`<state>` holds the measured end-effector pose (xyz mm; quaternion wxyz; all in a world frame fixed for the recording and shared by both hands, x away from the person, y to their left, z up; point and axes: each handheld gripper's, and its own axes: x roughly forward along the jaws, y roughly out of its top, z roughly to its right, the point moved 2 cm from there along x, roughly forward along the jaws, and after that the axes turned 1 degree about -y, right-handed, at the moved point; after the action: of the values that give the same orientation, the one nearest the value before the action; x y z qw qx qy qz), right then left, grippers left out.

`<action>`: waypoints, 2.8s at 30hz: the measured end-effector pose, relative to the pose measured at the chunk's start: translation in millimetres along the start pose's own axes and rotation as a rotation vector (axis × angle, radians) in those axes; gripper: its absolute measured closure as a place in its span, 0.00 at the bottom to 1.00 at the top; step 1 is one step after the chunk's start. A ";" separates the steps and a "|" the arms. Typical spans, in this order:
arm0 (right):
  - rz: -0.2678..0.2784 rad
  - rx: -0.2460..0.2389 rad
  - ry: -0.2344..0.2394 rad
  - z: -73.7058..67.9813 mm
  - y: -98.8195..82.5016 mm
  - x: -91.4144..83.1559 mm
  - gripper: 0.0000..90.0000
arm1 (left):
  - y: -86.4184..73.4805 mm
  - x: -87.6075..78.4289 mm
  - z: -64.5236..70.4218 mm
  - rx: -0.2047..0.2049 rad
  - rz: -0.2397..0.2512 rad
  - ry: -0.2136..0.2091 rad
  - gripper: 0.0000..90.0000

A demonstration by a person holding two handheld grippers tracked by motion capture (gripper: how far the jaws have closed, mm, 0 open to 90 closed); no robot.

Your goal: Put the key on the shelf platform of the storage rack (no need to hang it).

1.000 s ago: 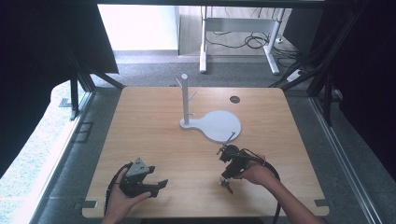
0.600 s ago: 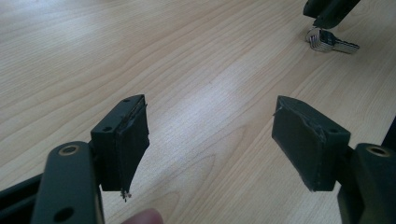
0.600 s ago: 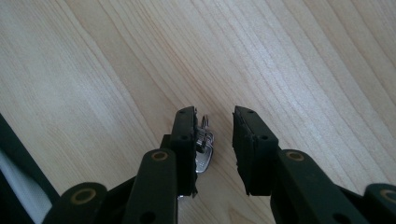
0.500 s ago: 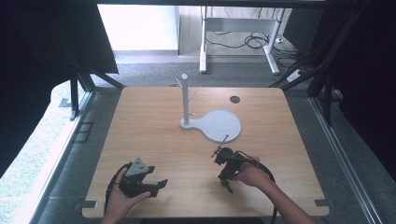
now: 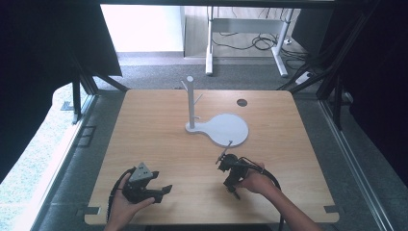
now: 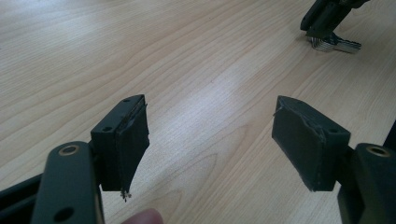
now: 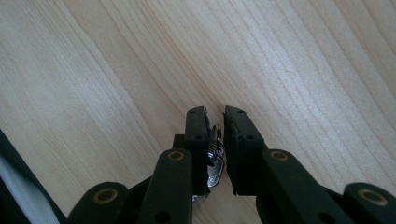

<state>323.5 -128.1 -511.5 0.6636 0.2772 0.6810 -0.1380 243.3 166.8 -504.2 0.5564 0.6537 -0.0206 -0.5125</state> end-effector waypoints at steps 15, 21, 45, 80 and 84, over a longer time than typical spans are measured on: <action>-0.037 -0.016 0.009 -1.6 -1.6 1.7 0.99 | -0.4 -1.4 -1.8 -0.006 0.003 0.004 0.30; -0.044 -0.021 0.006 -0.7 -3.5 -1.8 0.99 | -0.6 -1.6 -2.8 -0.010 0.003 0.001 0.30; 0.035 -0.029 -0.035 11.3 -4.2 -55.9 1.00 | 0.7 -5.0 -2.5 -0.014 0.016 0.001 0.30; 0.033 -0.028 -0.091 28.1 10.1 -83.2 1.00 | 0.6 -6.1 -4.4 -0.019 0.020 0.001 0.30; 0.027 -0.027 -0.096 31.3 12.9 -86.2 1.00 | 0.7 -6.5 -5.1 -0.020 0.021 0.001 0.30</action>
<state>353.6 -151.8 -427.2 0.7010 0.2705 0.6462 -0.1331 244.1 174.0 -500.1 0.5682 0.6481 -0.0218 -0.5066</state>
